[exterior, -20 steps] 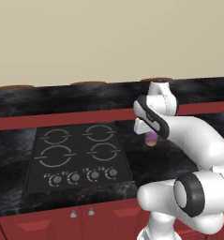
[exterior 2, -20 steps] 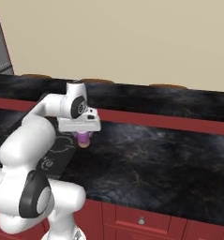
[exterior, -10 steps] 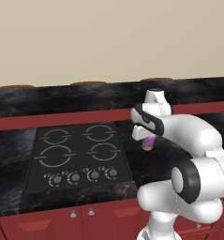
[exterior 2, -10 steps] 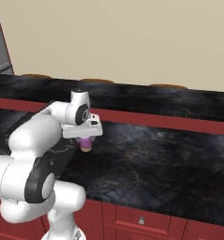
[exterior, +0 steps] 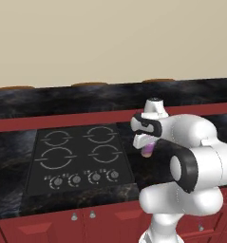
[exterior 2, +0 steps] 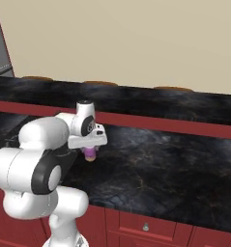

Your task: Four empty soda cans are scattered around the kitchen. Gather all the cans and cluster them next to the stove for recycling.

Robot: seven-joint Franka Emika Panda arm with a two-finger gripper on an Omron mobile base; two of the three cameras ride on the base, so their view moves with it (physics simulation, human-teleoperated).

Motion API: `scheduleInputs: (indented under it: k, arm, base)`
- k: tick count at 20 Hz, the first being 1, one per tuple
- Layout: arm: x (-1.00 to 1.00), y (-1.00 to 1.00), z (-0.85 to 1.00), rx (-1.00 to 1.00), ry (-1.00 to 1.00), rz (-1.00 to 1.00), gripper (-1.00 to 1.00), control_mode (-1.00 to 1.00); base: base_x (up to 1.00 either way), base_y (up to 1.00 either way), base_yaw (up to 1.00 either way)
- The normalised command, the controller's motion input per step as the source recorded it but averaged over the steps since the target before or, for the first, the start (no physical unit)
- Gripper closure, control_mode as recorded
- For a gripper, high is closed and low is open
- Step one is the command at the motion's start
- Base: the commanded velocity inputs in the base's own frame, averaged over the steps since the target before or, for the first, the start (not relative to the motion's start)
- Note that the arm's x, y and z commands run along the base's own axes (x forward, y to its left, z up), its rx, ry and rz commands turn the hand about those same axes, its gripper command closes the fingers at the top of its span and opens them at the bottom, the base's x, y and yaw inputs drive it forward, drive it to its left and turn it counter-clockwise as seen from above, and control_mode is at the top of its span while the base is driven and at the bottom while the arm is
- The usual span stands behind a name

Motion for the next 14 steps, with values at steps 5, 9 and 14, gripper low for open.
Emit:
scheduleInputs:
  k: [5, 9, 14]
  arm:
    - [0.15, 0.00, -0.39, 0.00, 0.00, 0.07, 1.00, -1.00]
    - [0.13, 0.00, -0.38, 0.00, 0.00, 0.06, 1.00, -1.00]
    - [0.12, 0.00, -0.35, 0.00, 0.00, 0.06, 1.00, -1.00]
  base:
    - [0.00, 0.00, 0.00]
    - [0.00, 0.00, 0.00]
    - [0.00, 0.00, 0.00]
